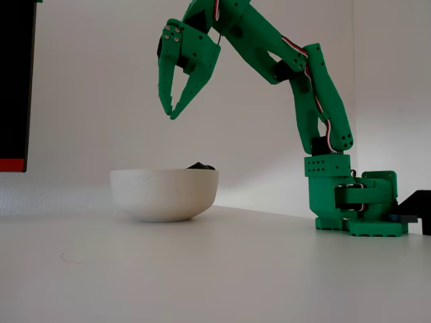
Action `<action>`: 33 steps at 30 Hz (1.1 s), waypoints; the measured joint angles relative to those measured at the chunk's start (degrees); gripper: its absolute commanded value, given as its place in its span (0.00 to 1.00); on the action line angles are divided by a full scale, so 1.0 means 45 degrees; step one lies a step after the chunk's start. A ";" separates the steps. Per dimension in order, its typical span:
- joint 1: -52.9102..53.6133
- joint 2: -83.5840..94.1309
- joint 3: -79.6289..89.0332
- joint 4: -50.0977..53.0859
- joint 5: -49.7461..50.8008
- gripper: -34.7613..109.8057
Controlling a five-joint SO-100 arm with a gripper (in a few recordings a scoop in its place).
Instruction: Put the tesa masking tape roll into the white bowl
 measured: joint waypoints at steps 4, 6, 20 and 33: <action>-0.0664 0.1758 0.1387 0.0000 0.0156 0.18; -0.0645 0.2773 0.2266 0.0000 0.0059 0.18; -0.0586 1.1367 1.1777 -0.1777 -0.0371 0.18; -0.0156 1.7559 1.9590 -0.5215 -0.0762 0.18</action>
